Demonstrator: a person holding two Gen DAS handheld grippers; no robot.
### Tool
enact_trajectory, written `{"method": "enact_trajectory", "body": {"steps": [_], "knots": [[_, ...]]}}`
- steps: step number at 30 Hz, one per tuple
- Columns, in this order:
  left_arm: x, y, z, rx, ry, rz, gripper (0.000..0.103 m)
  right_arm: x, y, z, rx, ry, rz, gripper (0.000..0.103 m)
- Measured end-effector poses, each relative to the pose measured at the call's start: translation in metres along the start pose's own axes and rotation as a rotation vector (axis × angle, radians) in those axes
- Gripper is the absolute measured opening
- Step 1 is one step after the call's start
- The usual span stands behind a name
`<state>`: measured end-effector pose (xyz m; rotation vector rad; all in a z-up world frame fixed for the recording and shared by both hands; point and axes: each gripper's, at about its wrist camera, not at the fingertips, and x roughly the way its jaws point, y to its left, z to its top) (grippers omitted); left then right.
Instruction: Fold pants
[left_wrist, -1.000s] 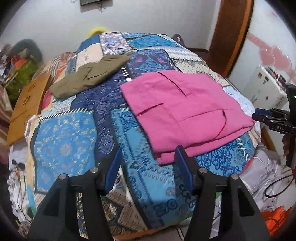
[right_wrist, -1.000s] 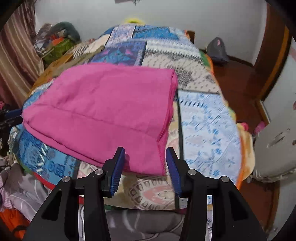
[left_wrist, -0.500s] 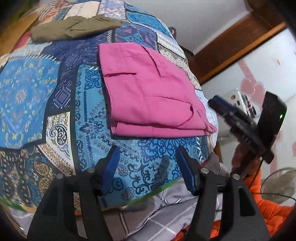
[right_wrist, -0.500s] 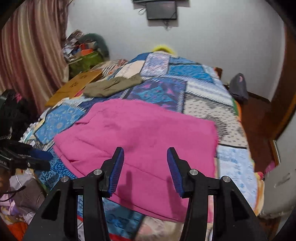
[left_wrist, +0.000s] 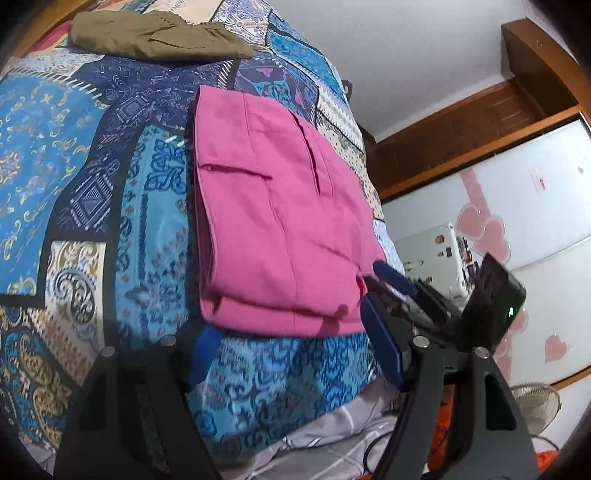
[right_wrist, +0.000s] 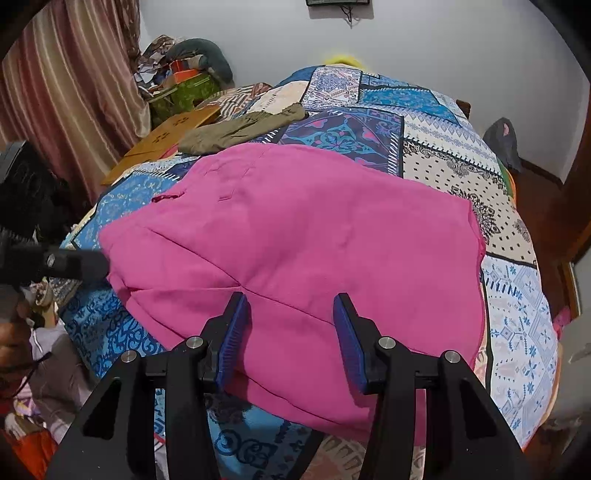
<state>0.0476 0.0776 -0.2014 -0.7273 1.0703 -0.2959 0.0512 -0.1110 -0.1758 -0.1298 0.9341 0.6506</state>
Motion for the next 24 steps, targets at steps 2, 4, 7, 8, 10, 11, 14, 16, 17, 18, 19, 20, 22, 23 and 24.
{"method": "enact_trajectory", "body": {"steps": [2,4,7,8,10,11,14,16,17,18,19,20,22,23,24], "knots": [[0.002,-0.001,0.007,-0.006,0.001,0.002,0.072,-0.001,-0.001,0.0,0.007,-0.001,0.006,0.045],[0.004,-0.001,0.015,-0.015,0.009,0.006,0.072,-0.001,-0.001,0.0,0.009,-0.004,0.008,0.045],[0.005,-0.001,0.023,0.003,0.021,0.077,0.053,-0.002,-0.002,0.0,0.016,-0.002,0.012,0.045],[0.007,-0.004,0.025,0.031,0.038,0.11,0.043,-0.003,-0.003,0.0,0.021,-0.001,0.015,0.045],[0.009,-0.008,0.029,0.085,0.076,0.134,0.037,-0.003,-0.004,0.0,0.028,-0.001,0.018,0.045],[0.01,-0.011,0.031,0.114,0.092,0.148,0.035,-0.003,-0.005,0.0,0.031,-0.002,0.02,0.045],[0.011,-0.023,0.036,0.19,0.11,0.184,0.029,-0.004,-0.006,0.0,0.036,-0.002,0.018,0.045],[0.008,-0.032,0.039,0.236,0.09,0.2,0.027,-0.005,-0.006,0.002,0.043,-0.001,0.013,0.045],[0.005,-0.038,0.04,0.27,0.061,0.223,0.026,-0.007,-0.007,0.004,0.046,-0.003,0.009,0.045],[0.0,-0.043,0.04,0.298,0.03,0.246,0.025,-0.008,-0.007,0.006,0.047,-0.005,0.005,0.045],[-0.005,-0.048,0.04,0.329,-0.008,0.272,0.023,-0.01,-0.008,0.009,0.048,-0.005,0.001,0.045],[-0.011,-0.052,0.039,0.359,-0.038,0.301,0.022,-0.011,-0.008,0.013,0.051,-0.007,0.0,0.045],[-0.02,-0.056,0.038,0.394,-0.075,0.34,0.02,-0.013,-0.008,0.023,0.055,-0.021,0.003,0.045],[-0.025,-0.057,0.039,0.404,-0.088,0.355,0.02,-0.013,-0.006,0.029,0.053,-0.031,0.002,0.045],[-0.029,-0.057,0.038,0.413,-0.098,0.368,0.02,-0.012,-0.005,0.034,0.05,-0.037,0.001,0.045]]}}
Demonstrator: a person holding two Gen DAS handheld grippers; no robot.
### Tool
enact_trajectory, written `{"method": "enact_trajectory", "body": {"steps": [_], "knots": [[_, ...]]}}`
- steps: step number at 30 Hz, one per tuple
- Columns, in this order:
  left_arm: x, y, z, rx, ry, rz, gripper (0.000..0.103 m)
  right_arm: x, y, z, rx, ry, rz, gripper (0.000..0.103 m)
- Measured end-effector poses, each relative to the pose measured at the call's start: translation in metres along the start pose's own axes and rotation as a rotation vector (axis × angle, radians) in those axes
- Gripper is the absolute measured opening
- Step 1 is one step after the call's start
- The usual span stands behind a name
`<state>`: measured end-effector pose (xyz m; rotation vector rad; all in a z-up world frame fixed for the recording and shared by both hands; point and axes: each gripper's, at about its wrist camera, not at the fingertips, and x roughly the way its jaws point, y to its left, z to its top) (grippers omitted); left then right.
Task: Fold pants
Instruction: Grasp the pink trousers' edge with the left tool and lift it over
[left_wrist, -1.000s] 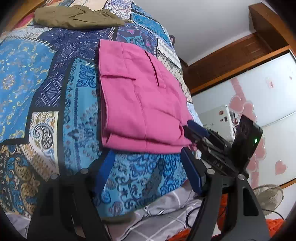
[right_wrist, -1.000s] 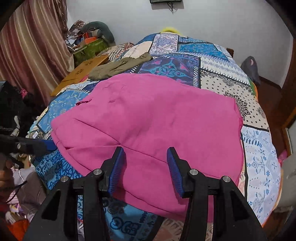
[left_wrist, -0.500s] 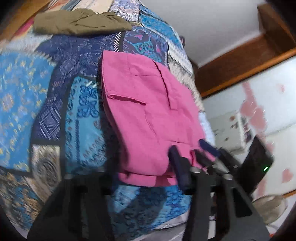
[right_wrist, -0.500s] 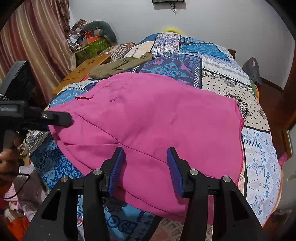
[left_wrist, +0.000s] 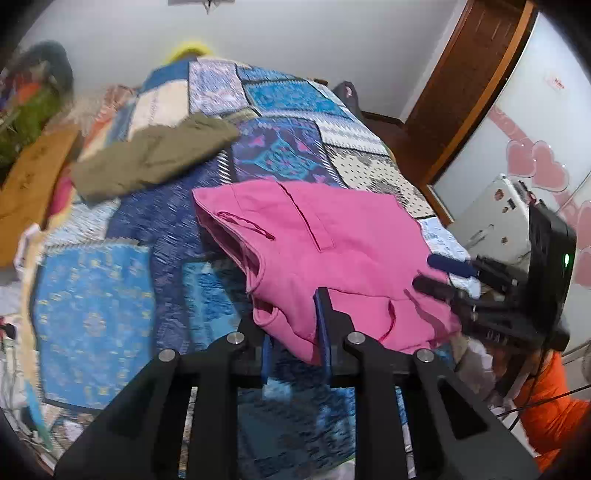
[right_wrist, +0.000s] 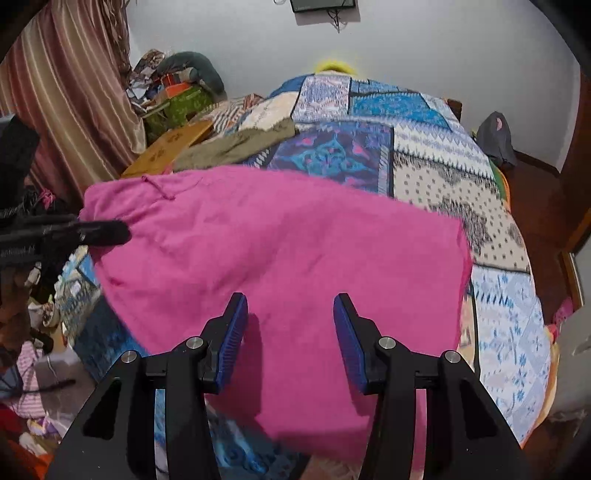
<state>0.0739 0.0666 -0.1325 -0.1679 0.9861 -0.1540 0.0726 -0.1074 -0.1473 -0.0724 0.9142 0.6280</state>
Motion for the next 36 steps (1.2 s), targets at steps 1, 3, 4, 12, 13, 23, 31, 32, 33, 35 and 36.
{"method": "enact_trajectory", "body": {"steps": [1,3,4,12,13,23,31,32,33,35,36], "knots": [[-0.005,0.002,-0.001,0.01,-0.011,0.016,0.02,0.003,0.003,0.005,-0.003,-0.005,0.001,0.045],[-0.016,0.004,-0.005,0.037,-0.034,0.057,0.019,0.011,0.009,0.014,-0.009,-0.008,0.012,0.045],[-0.021,0.004,-0.007,0.056,-0.048,0.081,0.019,0.018,0.014,0.017,-0.015,-0.001,0.02,0.045],[-0.049,-0.008,-0.018,0.176,-0.139,0.164,0.019,0.069,0.063,0.023,-0.142,0.11,0.081,0.048],[-0.049,-0.011,-0.017,0.187,-0.143,0.167,0.019,0.07,0.069,0.023,-0.169,0.115,0.081,0.048],[-0.055,-0.041,-0.005,0.289,-0.169,0.174,0.018,0.027,0.034,0.007,-0.066,0.07,0.086,0.047],[-0.054,-0.079,0.006,0.366,-0.186,0.137,0.018,-0.009,-0.016,-0.034,0.041,0.06,-0.031,0.048],[-0.052,-0.085,0.008,0.373,-0.186,0.129,0.018,-0.008,-0.021,-0.039,0.056,0.072,-0.031,0.048],[-0.049,-0.091,0.009,0.378,-0.186,0.119,0.017,-0.004,-0.024,-0.042,0.073,0.085,-0.019,0.048],[-0.045,-0.101,0.012,0.387,-0.184,0.102,0.017,-0.001,-0.031,-0.049,0.125,0.081,0.021,0.048],[-0.042,-0.105,0.013,0.391,-0.183,0.094,0.016,0.0,-0.032,-0.051,0.136,0.073,0.028,0.048]]}}
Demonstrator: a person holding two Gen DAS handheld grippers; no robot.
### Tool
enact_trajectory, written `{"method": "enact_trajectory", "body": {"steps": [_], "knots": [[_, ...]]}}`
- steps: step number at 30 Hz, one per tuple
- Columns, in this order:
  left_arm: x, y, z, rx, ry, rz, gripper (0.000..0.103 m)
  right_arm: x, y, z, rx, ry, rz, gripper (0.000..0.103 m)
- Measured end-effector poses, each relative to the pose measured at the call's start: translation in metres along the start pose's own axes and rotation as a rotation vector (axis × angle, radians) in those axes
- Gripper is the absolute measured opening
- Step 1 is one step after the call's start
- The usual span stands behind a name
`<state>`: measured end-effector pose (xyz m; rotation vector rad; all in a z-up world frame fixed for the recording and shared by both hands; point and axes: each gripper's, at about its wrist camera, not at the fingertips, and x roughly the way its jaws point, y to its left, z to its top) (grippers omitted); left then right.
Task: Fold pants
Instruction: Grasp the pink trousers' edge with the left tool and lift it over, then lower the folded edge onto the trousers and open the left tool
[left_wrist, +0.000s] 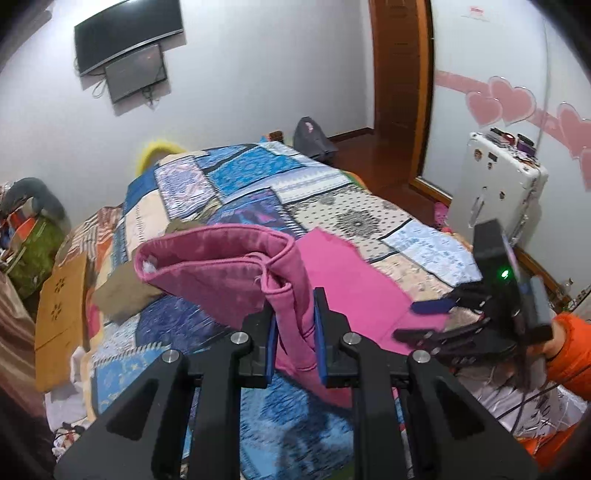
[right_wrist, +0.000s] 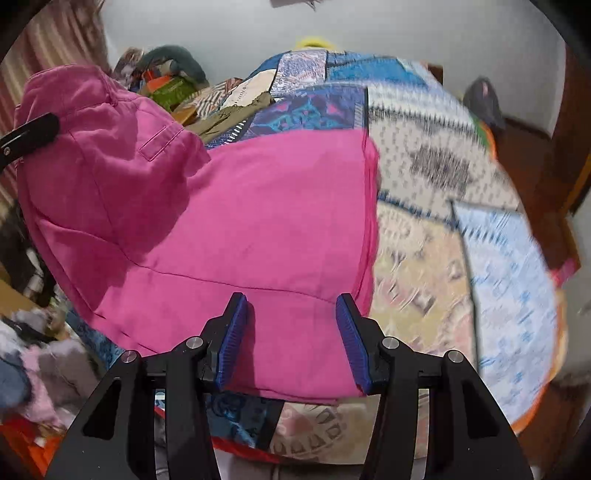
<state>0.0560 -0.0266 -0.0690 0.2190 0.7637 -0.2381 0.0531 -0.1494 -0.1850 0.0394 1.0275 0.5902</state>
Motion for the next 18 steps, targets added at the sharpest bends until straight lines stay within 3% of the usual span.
{"method": "enact_trajectory", "body": {"steps": [9,18], "knots": [[0.033,-0.037,0.02,0.005,0.026,-0.12,0.015,-0.004,-0.002,-0.005,0.009,-0.029,0.019,0.048],[0.087,-0.054,0.013,-0.064,0.177,-0.268,0.014,-0.019,-0.02,-0.014,0.073,-0.053,0.0,0.048]]}}
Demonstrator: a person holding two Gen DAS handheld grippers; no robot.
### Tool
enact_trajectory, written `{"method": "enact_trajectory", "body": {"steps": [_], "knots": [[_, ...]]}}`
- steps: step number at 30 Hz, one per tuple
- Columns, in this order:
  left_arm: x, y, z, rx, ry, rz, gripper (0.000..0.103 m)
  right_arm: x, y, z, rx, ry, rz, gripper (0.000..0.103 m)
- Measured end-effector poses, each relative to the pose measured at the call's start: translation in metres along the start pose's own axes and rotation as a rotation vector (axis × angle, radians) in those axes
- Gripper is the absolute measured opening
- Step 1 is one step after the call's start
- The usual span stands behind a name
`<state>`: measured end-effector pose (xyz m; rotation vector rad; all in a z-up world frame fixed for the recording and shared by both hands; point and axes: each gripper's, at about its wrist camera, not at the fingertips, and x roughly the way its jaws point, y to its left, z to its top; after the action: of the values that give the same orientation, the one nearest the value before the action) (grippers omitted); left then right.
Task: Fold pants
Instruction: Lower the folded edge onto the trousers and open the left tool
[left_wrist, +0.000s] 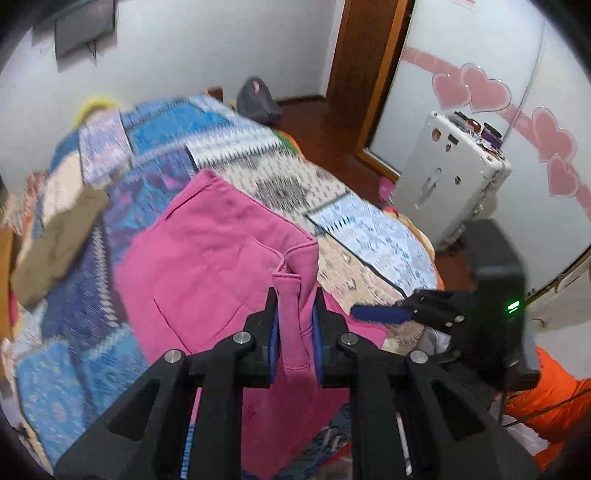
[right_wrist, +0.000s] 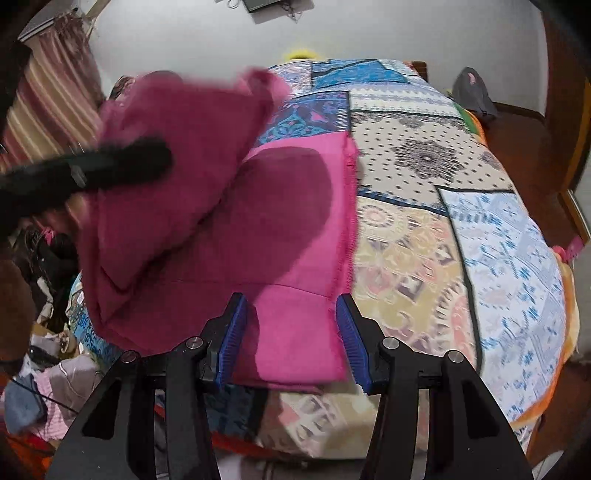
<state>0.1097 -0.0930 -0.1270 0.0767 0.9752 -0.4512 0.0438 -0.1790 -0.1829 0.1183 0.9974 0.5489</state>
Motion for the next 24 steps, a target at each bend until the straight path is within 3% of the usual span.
{"method": "enact_trajectory", "body": {"steps": [5,7,9,15,17,20,24], "knots": [[0.021,-0.003,-0.004,-0.026,0.035,-0.047,0.015,-0.013,-0.015,-0.005,0.039,-0.007,-0.027,0.048],[0.026,-0.006,-0.006,-0.035,0.042,-0.097,0.02,-0.016,-0.019,-0.006,0.05,-0.009,-0.032,0.048],[0.028,-0.004,-0.009,-0.053,0.064,-0.12,0.041,-0.019,-0.022,-0.007,0.062,-0.015,-0.036,0.048],[0.006,0.01,-0.006,-0.105,0.027,-0.114,0.045,-0.031,-0.019,-0.007,0.049,-0.037,-0.065,0.048],[-0.011,0.018,-0.001,-0.091,-0.02,-0.069,0.045,-0.038,-0.016,-0.005,0.04,-0.056,-0.07,0.048],[-0.023,0.04,0.011,-0.062,-0.06,0.062,0.045,-0.045,-0.009,0.0,0.029,-0.079,-0.059,0.048],[-0.006,0.085,0.023,-0.046,-0.005,0.103,0.049,-0.045,0.007,0.006,0.001,-0.088,-0.031,0.048]]}}
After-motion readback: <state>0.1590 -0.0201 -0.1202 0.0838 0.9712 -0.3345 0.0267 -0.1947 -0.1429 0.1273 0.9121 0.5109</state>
